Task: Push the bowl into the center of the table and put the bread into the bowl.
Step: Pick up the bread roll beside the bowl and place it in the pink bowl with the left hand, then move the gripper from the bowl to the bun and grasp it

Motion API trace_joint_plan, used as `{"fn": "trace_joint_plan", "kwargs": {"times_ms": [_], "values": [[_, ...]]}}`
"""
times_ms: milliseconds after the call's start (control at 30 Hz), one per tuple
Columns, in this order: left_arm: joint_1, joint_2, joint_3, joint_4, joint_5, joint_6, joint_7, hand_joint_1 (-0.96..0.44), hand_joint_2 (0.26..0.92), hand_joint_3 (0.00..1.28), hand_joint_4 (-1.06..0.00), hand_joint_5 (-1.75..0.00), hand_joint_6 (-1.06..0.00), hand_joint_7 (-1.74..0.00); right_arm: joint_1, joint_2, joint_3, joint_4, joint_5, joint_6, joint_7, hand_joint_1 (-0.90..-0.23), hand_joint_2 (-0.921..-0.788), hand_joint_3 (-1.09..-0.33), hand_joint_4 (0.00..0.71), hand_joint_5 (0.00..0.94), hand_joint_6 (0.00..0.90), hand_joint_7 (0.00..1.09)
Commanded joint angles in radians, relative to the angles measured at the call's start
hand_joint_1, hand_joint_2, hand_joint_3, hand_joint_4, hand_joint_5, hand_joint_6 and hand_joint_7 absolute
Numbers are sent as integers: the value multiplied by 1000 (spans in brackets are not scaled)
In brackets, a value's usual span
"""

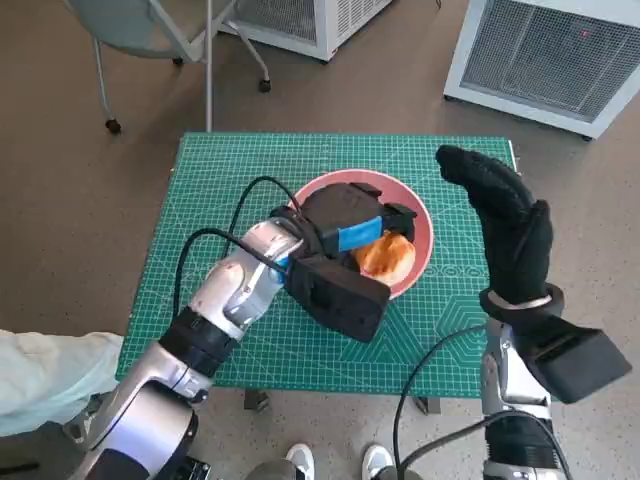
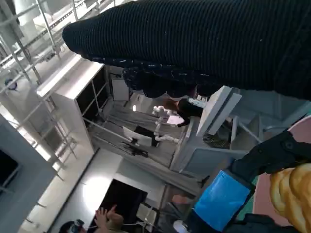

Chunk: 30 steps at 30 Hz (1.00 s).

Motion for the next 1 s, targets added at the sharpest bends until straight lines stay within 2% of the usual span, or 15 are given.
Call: {"fn": "trace_joint_plan", "kwargs": {"times_ms": [33,167,300,700,1000], "values": [[13,10,9,-68,-1,62,-67,-82,719,75,-85,-56,-288,-71,9,-1,2,21,-11,1,-9,-776,-921,-778,106,0,-1,456],[31,28,24,-124,-28,77,-118,-156,704,53,-21,-11,-270,-17,7,1,4,26,-14,-3,-12,-774,-921,-779,105,0,-1,450],[58,63,64,-203,-94,73,-196,-193,702,43,-4,-2,-249,-4,2,2,7,30,-13,-3,-10,-772,-921,-780,106,1,-1,447],[165,209,214,-477,-277,105,-366,-187,701,30,1,1,-249,-3,-1,10,12,39,-1,-8,0,-768,-921,-780,105,0,-1,446],[293,398,420,-637,-469,75,-462,-171,700,22,1,1,-280,-17,-2,13,16,46,17,-11,12,-769,-921,-781,103,0,-1,443]]}}
